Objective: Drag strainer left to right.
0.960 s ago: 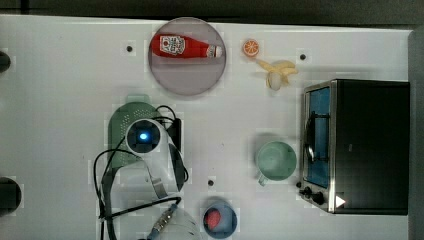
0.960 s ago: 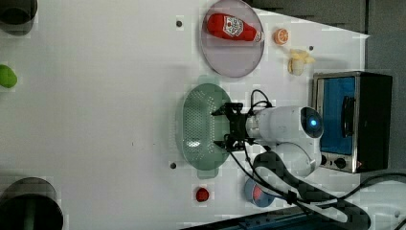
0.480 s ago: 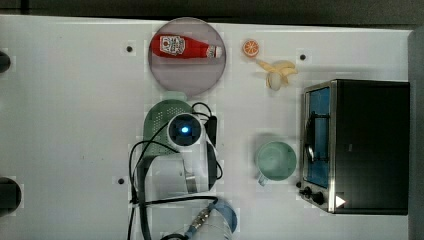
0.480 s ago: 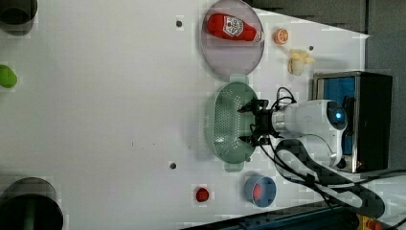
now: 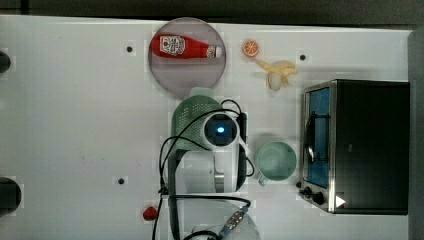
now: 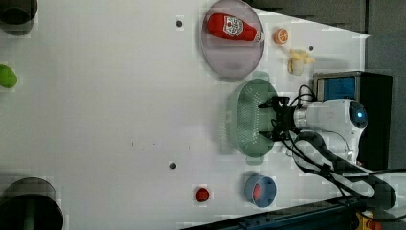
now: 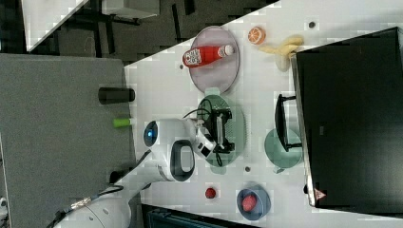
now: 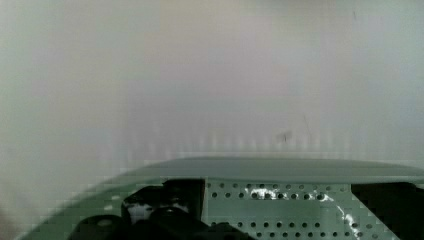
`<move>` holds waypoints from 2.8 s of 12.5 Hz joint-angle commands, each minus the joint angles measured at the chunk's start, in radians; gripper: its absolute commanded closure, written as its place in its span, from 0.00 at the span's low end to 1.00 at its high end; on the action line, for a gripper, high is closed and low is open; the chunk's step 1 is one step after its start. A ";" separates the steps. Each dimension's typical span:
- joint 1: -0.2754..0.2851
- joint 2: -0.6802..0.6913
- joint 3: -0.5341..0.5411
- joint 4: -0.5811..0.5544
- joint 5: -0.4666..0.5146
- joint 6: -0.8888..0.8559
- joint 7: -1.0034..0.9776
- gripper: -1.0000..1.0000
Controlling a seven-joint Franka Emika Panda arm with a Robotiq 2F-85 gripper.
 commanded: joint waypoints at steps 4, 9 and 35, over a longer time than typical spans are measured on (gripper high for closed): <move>0.004 -0.012 -0.077 0.002 0.021 -0.012 -0.105 0.00; 0.004 -0.011 -0.135 0.002 0.021 -0.005 -0.202 0.00; 0.007 -0.562 -0.047 0.559 0.040 -1.133 -0.864 0.00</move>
